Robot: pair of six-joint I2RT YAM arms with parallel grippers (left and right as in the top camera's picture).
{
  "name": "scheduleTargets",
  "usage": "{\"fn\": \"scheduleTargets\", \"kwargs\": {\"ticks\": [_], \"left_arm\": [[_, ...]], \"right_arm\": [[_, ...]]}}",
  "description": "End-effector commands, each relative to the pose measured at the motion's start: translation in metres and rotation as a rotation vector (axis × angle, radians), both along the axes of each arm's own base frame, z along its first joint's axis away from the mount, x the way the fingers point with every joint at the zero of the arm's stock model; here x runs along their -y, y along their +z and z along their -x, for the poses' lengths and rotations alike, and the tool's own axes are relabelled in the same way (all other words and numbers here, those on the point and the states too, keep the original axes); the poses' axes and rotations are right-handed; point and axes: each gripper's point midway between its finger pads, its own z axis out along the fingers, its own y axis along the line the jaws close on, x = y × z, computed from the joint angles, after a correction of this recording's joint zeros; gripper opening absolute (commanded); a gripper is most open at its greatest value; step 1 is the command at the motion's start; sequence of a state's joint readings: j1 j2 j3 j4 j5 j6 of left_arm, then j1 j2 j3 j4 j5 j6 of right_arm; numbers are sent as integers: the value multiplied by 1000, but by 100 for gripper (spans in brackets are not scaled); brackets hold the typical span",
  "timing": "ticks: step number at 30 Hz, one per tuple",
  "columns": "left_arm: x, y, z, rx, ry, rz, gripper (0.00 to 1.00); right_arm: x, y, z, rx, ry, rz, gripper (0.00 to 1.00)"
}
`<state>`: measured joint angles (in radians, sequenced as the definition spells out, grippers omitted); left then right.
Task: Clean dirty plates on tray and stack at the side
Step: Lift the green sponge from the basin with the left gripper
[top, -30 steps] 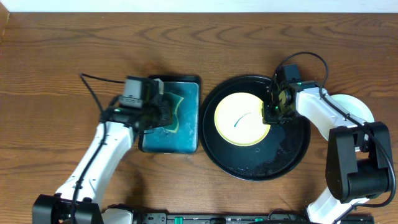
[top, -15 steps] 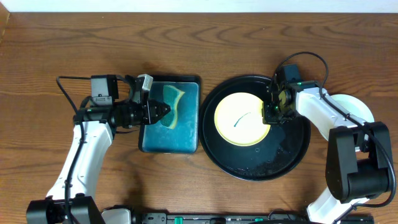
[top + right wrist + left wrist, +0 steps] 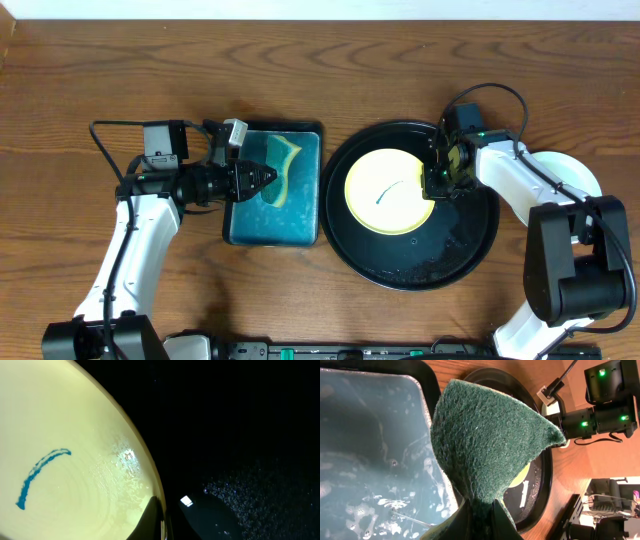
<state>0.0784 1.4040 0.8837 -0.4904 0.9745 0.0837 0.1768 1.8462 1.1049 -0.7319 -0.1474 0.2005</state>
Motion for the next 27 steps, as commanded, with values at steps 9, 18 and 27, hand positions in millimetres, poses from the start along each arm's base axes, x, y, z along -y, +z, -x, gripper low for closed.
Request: {"fn": "scheduleTargets", "kwargs": {"ticks": [9,18,27], "left_arm": [[2,7,2,42,-31,22,7],[2,7,2,42,-31,21,7],[2,7,2,42,-31,21,8]], "right_arm": [[4,-5,4,-4,26,39,1],[4,-5,3,0,26,38,1],[4,-5,3,0,26,38,1]]}}
